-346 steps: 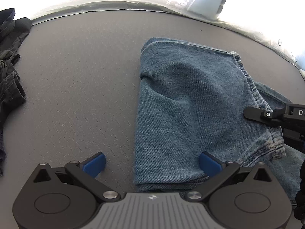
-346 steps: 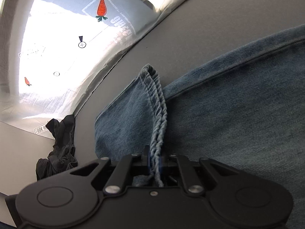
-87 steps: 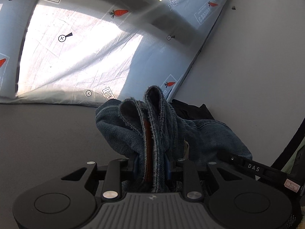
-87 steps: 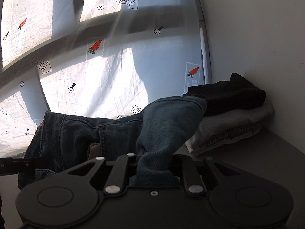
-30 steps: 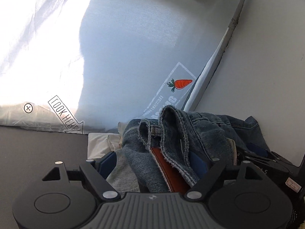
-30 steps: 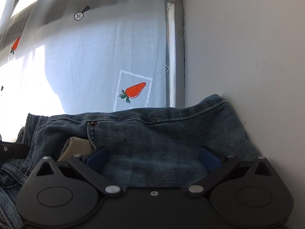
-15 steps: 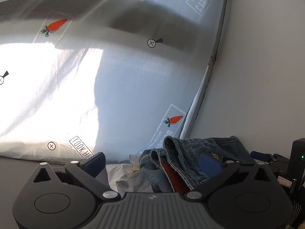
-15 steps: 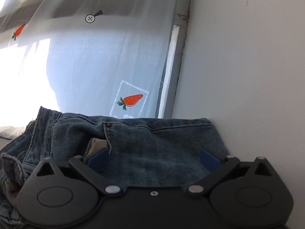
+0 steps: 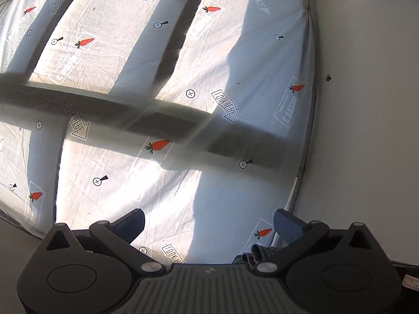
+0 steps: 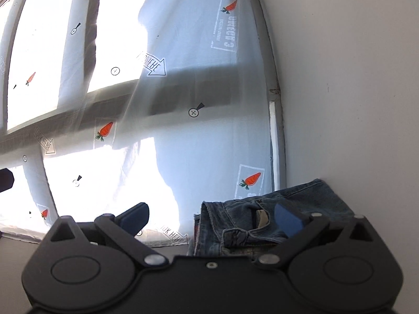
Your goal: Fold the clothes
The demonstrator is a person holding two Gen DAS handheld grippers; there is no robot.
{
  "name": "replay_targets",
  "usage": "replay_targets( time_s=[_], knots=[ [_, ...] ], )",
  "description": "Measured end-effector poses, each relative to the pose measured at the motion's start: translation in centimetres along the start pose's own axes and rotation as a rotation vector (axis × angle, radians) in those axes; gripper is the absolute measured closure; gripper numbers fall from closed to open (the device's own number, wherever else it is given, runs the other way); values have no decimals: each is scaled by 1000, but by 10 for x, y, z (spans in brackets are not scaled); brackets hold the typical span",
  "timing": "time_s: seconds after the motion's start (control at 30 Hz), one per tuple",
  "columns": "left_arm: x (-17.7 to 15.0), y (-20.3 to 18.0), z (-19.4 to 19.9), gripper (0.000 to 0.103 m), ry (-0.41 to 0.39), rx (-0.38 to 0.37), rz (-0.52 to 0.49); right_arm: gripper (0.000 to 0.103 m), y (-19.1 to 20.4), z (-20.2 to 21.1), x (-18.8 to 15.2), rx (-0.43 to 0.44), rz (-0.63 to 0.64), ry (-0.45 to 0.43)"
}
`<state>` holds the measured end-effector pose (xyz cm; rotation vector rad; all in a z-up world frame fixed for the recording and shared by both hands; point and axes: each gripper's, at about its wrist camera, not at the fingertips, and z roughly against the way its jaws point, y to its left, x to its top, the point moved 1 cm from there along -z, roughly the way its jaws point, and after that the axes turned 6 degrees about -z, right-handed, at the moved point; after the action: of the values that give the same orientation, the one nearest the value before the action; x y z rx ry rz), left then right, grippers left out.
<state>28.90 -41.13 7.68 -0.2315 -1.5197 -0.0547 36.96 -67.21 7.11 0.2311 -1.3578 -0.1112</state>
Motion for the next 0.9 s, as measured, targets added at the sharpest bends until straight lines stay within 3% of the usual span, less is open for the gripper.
replay_targets(
  time_s=[0.1, 0.33, 0.53, 0.77, 0.9],
  knots=[
    [3, 15, 35, 0, 42, 61, -19, 0, 36, 26, -19, 21, 14, 26],
    [-2, 78, 99, 0, 182, 122, -29, 0, 133, 70, -58, 94, 69, 108],
    [-11, 150, 152, 0, 239, 128, -40, 0, 220, 110, -98, 114, 71, 146],
    [-20, 244, 220, 0, 290, 131, -75, 0, 326, 158, -148, 85, 107, 144],
    [-22, 285, 254, 0, 310, 127, -90, 0, 374, 183, -172, 53, 133, 186]
  ],
)
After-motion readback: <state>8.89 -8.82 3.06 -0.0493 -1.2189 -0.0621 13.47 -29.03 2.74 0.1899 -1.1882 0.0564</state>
